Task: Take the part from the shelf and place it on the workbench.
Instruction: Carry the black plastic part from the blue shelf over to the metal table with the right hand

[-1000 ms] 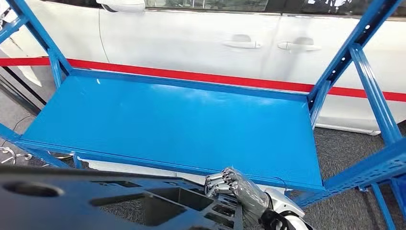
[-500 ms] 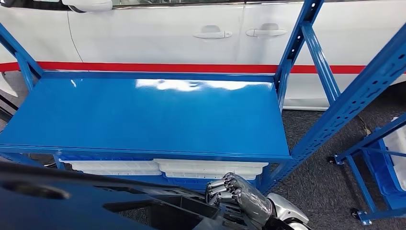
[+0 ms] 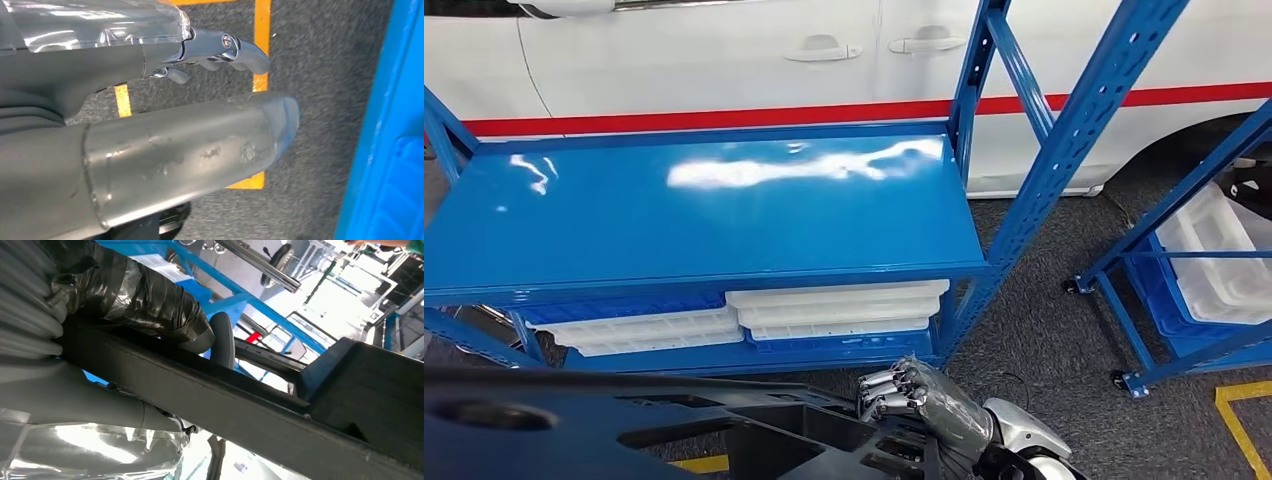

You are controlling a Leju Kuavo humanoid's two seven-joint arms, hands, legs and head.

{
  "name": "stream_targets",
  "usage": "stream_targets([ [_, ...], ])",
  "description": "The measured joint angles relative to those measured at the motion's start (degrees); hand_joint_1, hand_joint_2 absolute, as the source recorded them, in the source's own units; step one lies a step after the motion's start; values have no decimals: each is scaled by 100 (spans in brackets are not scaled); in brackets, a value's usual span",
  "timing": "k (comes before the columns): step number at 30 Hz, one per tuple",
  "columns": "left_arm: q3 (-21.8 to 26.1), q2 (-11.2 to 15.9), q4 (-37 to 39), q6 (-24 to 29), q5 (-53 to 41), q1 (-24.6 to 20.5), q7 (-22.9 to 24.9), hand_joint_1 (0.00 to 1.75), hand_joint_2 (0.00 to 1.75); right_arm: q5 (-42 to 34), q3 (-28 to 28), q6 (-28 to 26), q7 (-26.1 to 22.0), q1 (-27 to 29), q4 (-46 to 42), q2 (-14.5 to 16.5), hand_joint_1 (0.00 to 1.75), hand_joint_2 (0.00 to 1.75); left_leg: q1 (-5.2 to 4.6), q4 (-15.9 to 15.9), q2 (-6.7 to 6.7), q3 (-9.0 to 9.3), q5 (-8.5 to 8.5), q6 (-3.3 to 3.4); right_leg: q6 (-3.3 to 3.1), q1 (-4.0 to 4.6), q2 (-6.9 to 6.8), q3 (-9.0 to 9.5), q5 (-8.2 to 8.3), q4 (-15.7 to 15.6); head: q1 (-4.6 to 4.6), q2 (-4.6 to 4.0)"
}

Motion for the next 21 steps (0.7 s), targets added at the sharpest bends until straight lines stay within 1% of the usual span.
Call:
stream_targets([
  [1,-1,-3,-1,8,-7,-11,8,0,0,1,-1,-1,1,-1,4,-7,175,175,-2,62,0,-53,24,-42,-23,11,-4,190,-118,-286,-1,0],
  [2,-1,-5,-1,14,-13,-20,14,0,0,2,-1,-3,2,1,7,-12,175,175,0,96,0,-88,55,-88,-62,35,-3,274,-210,-445,-2,0],
  [3,-2,-7,0,16,-18,-24,17,0,0,7,-2,-7,4,10,9,-16,175,175,6,103,0,-108,99,-137,-122,46,-5,262,-219,-482,-3,0],
  [4,-2,-8,1,17,-23,-27,20,0,0,15,-2,-13,7,18,11,-19,175,175,20,115,-5,-129,109,-182,-176,47,-19,218,-172,-474,-2,0],
  [5,-3,-11,2,18,-29,-27,25,0,0,27,-2,-22,14,24,12,-20,175,175,34,162,-15,-169,31,-218,-239,43,-29,167,-116,-475,-2,0],
  [6,-4,-15,3,18,-34,-29,29,0,0,45,-2,-35,22,29,13,-20,175,175,47,295,-28,-236,-150,-248,-298,37,-39,103,-49,-481,-2,0],
  [7,-5,-20,4,18,-40,-38,32,0,0,65,-2,-49,30,32,13,-20,175,175,59,540,-42,-324,-421,-272,-341,38,-48,28,20,-482,-2,0],
  [8,-7,-25,4,18,-44,-49,35,0,0,84,-2,-60,36,40,14,-20,175,175,63,879,-52,-425,-714,-290,-367,48,-48,-60,87,-479,-3,0],
  [9,-7,-30,4,18,-46,-61,37,0,0,102,-2,-70,39,46,14,-20,175,175,65,1254,-57,-510,-933,-305,-376,59,-49,-151,155,-473,-3,0],
  [10,-8,-34,4,18,-47,-71,38,0,0,113,-2,-77,43,53,15,-20,175,175,66,1557,-58,-542,-1018,-314,-376,68,-49,-244,220,-462,-3,0],
  [11,-9,-39,4,18,-49,-79,38,0,0,120,-1,-82,45,59,15,-20,175,175,66,1707,-60,-500,-967,-313,-371,74,-48,-335,281,-449,-3,0],
  [12,-9,-43,4,18,-52,-85,38,0,0,126,-1,-87,46,62,15,-20,175,175,66,1659,-61,-364,-819,-305,-361,77,-45,-423,336,-431,-3,0],
  [13,-10,-46,3,17,-57,-94,38,0,0,131,-1,-91,48,63,15,-20,175,175,66,1400,-64,-120,-653,-286,-347,77,-41,-503,389,-411,-3,0],
  [14,-10,-49,3,17,-64,-108,38,0,0,136,-2,-93,48,64,14,-20,175,175,64,1008,-71,190,-569,-260,-326,78,-38,-568,435,-392,-3,0],
  [15,-10,-50,2,17,-71,-126,38,0,0,143,-2,-97,50,64,12,-20,175,175,53,550,-79,513,-573,-230,-299,83,-35,-617,481,-375,-3,0],
  [16,-11,-51,2,17,-77,-141,38,0,0,150,-2,-99,52,65,10,-20,175,175,39,195,-87,741,-618,-201,-265,87,-37,-644,533,-373,-3,0],
  [17,-11,-53,2,17,-80,-151,38,0,0,159,-2,-100,54,66,7,-20,175,175,21,-25,-93,864,-673,-175,-226,86,-41,-655,587,-384,-3,0],
  [18,-12,-56,2,17,-81,-156,38,0,0,170,-1,-102,57,67,4,-20,175,175,2,-127,-95,890,-674,-146,-184,84,-43,-659,648,-408,-2,0],
  [19,-13,-59,2,18,-81,-155,38,0,0,180,-1,-102,59,70,3,-23,175,175,9,-138,-88,851,-615,-105,-142,79,-44,-667,684,-427,-1,0],
  [20,-13,-66,3,17,-81,-156,39,0,0,189,-1,-103,62,76,2,-27,175,175,15,-163,-77,814,-547,-57,-112,72,-36,-694,641,-410,-1,0],
  [21,-13,-71,3,17,-81,-156,39,0,0,194,-2,-103,65,83,2,-33,175,175,23,-184,-62,756,-468,1,-93,70,-28,-740,489,-322,1,0],
])
